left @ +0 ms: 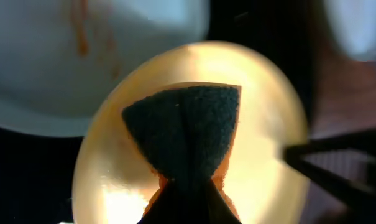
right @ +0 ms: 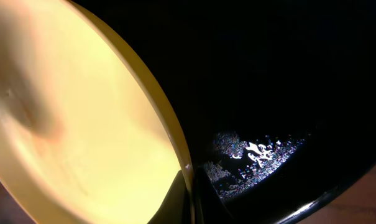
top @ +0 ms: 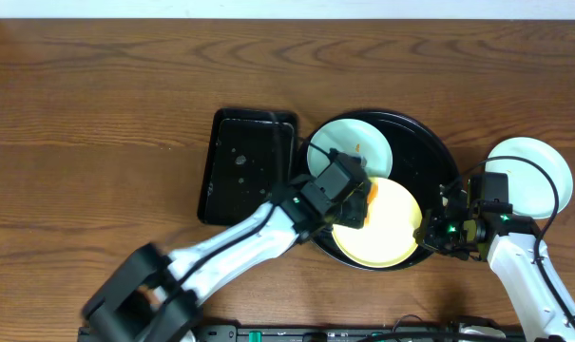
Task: Clean dirty plates on tray and stack at the side
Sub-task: 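Scrub the yellow plate with the sponge in the left gripper, then lift the yellow plate with the right gripper and stack it on the green plate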
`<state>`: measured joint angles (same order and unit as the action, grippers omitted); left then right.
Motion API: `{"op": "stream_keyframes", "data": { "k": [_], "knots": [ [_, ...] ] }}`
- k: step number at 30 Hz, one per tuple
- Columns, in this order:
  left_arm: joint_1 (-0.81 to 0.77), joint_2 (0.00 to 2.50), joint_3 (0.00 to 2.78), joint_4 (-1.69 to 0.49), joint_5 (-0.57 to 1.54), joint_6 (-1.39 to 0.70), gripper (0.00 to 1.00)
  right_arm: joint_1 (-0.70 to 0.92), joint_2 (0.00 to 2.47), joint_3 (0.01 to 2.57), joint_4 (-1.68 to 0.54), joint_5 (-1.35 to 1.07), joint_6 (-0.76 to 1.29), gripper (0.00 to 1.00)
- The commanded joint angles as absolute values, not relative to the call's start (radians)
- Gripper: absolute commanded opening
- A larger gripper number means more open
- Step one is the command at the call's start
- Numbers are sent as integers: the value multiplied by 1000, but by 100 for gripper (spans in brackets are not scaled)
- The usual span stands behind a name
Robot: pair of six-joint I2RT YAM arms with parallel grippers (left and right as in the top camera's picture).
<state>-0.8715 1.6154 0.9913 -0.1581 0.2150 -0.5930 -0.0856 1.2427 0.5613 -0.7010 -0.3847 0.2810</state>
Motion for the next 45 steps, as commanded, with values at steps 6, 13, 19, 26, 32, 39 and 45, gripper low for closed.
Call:
{"op": "stream_keyframes", "data": {
  "k": [6,13,19,26,32,39,45],
  "knots": [
    [-847,1481,1008,-212,121,-483,8,-79,1245,562,-702,-397,291,1],
    [-711,1482,1007,-335,14,-482,7,-78,1245,563,-650,-392,255,1],
    [-565,1482,1006,-362,14,-482,8,-79,1222,634,-610,-302,199,1],
    [-389,1484,1005,-361,14,-483,8,-31,1146,796,-621,-19,95,1],
    [-322,1494,1005,-361,14,-482,8,127,1084,821,-612,300,88,1],
    [-319,1500,1005,-358,14,-482,8,353,1079,821,-609,668,88,1],
    [-319,1500,1005,-359,14,-482,8,383,1079,821,-556,760,156,1]
  ]
}}
